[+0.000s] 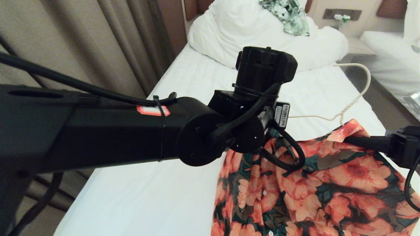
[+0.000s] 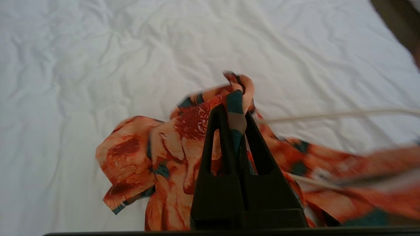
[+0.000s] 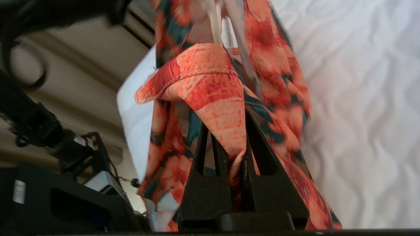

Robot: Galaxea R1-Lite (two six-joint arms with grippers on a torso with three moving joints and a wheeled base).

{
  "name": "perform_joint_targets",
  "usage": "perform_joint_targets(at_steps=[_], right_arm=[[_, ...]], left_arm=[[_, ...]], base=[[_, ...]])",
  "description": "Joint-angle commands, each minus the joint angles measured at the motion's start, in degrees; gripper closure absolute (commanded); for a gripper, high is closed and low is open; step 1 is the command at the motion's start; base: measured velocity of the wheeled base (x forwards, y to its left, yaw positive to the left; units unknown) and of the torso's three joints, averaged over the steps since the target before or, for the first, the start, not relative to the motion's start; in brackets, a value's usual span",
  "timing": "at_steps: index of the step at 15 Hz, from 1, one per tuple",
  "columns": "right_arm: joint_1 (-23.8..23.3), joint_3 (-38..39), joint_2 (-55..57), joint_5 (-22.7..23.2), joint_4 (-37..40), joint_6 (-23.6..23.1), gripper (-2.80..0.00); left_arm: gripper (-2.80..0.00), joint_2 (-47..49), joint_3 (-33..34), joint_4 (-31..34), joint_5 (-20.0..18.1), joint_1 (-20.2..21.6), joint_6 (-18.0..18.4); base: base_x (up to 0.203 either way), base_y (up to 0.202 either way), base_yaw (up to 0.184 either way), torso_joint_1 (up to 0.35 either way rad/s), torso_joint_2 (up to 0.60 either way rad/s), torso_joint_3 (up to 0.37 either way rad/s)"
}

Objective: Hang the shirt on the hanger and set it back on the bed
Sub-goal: Hook the other side of the shirt onto the hanger

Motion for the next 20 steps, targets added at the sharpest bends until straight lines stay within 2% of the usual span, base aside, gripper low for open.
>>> perform_joint_targets(at_steps=[1,5,11,14,17,20], right_arm=[[2.0,-2.8,0.0,0.4,-0.2,1.6,0.0],[6.3,-9.8,2.0,2.3,-0.2,5.8,0.0],[12.5,-18.3,6.7,3.5,0.0,6.0,0.0],[15.2,-17.8,5.8,4.3,-0.4,5.8,0.0],[17.1,-17.0,4.3,4.8,-0.5,5.6,0.0],[17.6,-15.8,2.1,4.9,-0.6,5.5,0.0]], left_arm=[[0.0,-3.1,1.5,0.0,0.2,-2.1,-0.1],[0.0,-8.6,9.4,-0.4,0.2,-5.4,-0.3],[0.0,-13.4,11.0,0.0,0.2,-7.3,0.0],[0.0,-14.3,11.1,0.0,0.1,-9.3,1.1],[0.0,-13.7,10.8,-0.4,0.1,-13.7,3.6],[0.0,-13.0,10.9,-0.4,0.1,-17.5,4.2]], base=[[0.0,0.0,0.0,0.0,0.0,0.0],[0.0,0.0,0.0,0.0,0.0,0.0],[0.0,0.0,0.0,0.0,0.0,0.0],[0.0,0.0,0.0,0.0,0.0,0.0],[0.0,0.0,0.0,0.0,0.0,0.0],[0.0,0.0,0.0,0.0,0.0,0.0]])
